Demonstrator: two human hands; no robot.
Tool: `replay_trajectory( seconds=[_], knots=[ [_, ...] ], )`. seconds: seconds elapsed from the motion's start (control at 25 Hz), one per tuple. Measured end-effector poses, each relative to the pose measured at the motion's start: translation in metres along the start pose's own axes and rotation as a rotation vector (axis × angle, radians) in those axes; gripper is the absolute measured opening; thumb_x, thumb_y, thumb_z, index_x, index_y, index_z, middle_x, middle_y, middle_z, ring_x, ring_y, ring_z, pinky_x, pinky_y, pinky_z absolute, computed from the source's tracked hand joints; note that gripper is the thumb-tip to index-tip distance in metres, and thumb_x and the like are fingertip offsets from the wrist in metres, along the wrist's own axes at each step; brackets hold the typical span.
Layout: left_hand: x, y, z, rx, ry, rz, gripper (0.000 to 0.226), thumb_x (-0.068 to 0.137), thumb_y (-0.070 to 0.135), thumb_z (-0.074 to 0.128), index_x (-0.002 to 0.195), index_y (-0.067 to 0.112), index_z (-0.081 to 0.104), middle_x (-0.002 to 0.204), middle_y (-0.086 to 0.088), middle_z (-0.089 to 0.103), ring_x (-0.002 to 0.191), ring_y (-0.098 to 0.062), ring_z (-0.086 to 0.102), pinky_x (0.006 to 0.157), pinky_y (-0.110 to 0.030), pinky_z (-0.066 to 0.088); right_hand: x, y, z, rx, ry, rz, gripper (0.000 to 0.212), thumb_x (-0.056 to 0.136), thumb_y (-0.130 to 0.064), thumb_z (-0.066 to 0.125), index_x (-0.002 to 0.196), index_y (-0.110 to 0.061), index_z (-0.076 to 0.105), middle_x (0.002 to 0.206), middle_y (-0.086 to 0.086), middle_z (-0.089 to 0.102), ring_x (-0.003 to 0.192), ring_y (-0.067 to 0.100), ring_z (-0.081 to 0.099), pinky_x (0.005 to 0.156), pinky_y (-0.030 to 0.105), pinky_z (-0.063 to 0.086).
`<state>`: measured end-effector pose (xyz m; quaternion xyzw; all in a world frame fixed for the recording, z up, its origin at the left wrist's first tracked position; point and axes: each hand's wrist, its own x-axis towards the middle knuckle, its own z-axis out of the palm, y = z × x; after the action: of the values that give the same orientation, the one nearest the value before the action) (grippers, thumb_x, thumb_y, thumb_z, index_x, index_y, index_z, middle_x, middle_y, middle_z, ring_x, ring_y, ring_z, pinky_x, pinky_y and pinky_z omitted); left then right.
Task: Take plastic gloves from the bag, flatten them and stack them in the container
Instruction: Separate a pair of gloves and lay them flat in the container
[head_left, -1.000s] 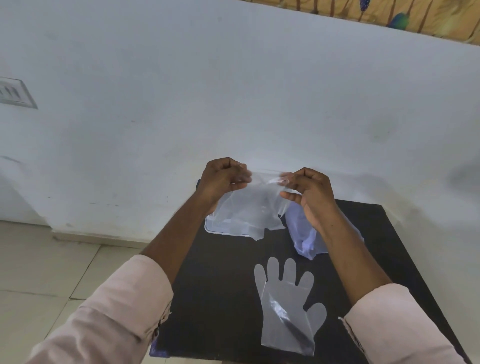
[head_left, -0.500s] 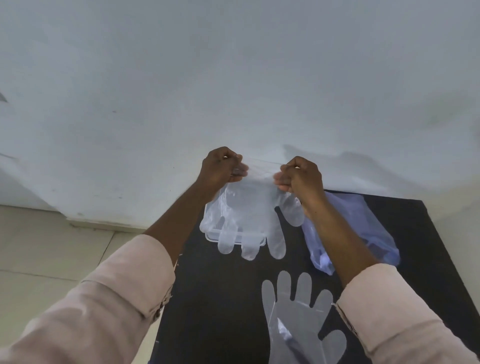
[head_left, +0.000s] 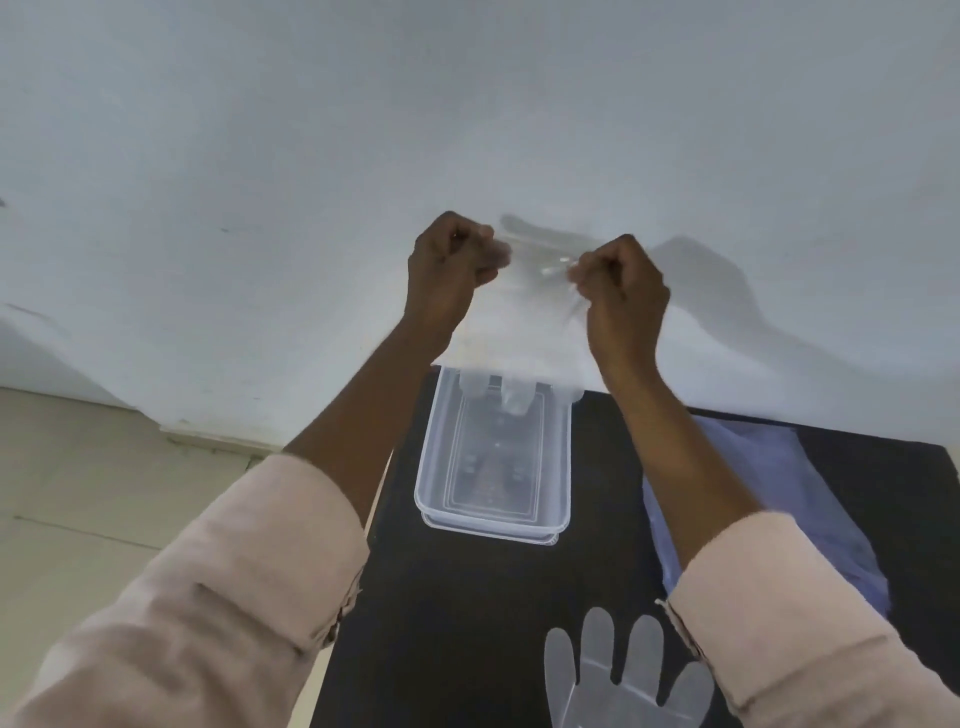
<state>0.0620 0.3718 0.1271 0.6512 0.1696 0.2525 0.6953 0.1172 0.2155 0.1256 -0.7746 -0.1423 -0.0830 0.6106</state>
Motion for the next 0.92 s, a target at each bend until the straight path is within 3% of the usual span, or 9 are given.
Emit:
replay_trajectory(
  seconds=[0.08, 0.16, 0.28, 0.36, 0.52, 0.76, 0.92],
  knots=[
    [-0.015, 0.002, -0.005, -0.047, -0.019, 0.098, 0.008, 0.094, 0.009, 0.053, 0.087, 0.006, 0.055, 0.091, -0.022, 0.072, 0.092, -0.035, 0.071, 0.083, -0.039, 0.058, -0.019, -0.004, -0.003, 0.027, 0.076, -0.13, 0.015, 0.089, -0.007, 0.056, 0.075, -0.002, 0.054, 0.071, 0.012, 0.066, 0.068, 0.025, 0.061, 0.063, 0.037, 0.047],
    [-0.036, -0.02, -0.016, -0.064, -0.055, 0.079, 0.012, 0.096, 0.006, 0.052, 0.085, 0.007, 0.055, 0.091, -0.023, 0.071, 0.092, -0.034, 0.07, 0.084, -0.039, 0.058, -0.05, 0.009, -0.001, 0.028, 0.096, -0.156, 0.019, 0.093, -0.009, 0.058, 0.075, -0.002, 0.054, 0.066, 0.009, 0.058, 0.062, 0.01, 0.053, 0.058, 0.026, 0.04],
    [-0.067, -0.077, -0.037, -0.058, -0.083, -0.107, 0.015, 0.095, 0.004, 0.053, 0.081, 0.008, 0.055, 0.082, -0.015, 0.069, 0.086, -0.028, 0.07, 0.08, -0.037, 0.055, -0.1, 0.055, 0.007, -0.043, 0.001, -0.073, 0.018, 0.093, -0.01, 0.059, 0.076, -0.007, 0.056, 0.063, -0.009, 0.052, 0.057, -0.004, 0.047, 0.058, 0.011, 0.034],
    [-0.075, -0.112, -0.044, 0.05, -0.06, -0.227, 0.009, 0.092, 0.001, 0.055, 0.084, 0.002, 0.056, 0.084, -0.018, 0.07, 0.088, -0.033, 0.071, 0.083, -0.043, 0.056, -0.119, 0.088, 0.012, -0.078, -0.068, -0.017, 0.017, 0.093, -0.01, 0.058, 0.077, -0.008, 0.057, 0.063, -0.008, 0.054, 0.055, -0.003, 0.048, 0.055, 0.008, 0.033],
    [-0.08, -0.143, -0.048, 0.325, -0.099, -0.236, 0.006, 0.09, 0.008, 0.058, 0.087, 0.003, 0.06, 0.088, -0.018, 0.072, 0.086, -0.033, 0.07, 0.086, -0.051, 0.056, -0.129, 0.12, 0.019, -0.16, -0.201, 0.009, 0.014, 0.094, -0.013, 0.056, 0.081, -0.008, 0.056, 0.063, -0.004, 0.055, 0.054, 0.003, 0.05, 0.051, 0.007, 0.034],
    [-0.085, -0.155, -0.045, 0.826, -0.293, 0.044, 0.016, 0.097, 0.022, 0.051, 0.083, 0.017, 0.048, 0.063, 0.0, 0.057, 0.054, -0.016, 0.056, 0.058, -0.039, 0.053, -0.127, 0.127, 0.025, -0.434, -0.395, -0.019, 0.015, 0.096, -0.02, 0.05, 0.083, -0.014, 0.051, 0.063, 0.001, 0.058, 0.052, 0.01, 0.052, 0.049, 0.012, 0.033],
    [-0.091, -0.161, -0.048, 1.046, -0.479, 0.099, 0.012, 0.099, 0.027, 0.046, 0.097, 0.015, 0.05, 0.085, -0.005, 0.07, 0.068, -0.02, 0.066, 0.068, -0.038, 0.058, -0.124, 0.123, 0.023, -0.641, -0.595, -0.005, 0.014, 0.098, -0.025, 0.045, 0.087, -0.016, 0.046, 0.07, 0.002, 0.058, 0.057, 0.014, 0.051, 0.051, 0.019, 0.031]
  ],
)
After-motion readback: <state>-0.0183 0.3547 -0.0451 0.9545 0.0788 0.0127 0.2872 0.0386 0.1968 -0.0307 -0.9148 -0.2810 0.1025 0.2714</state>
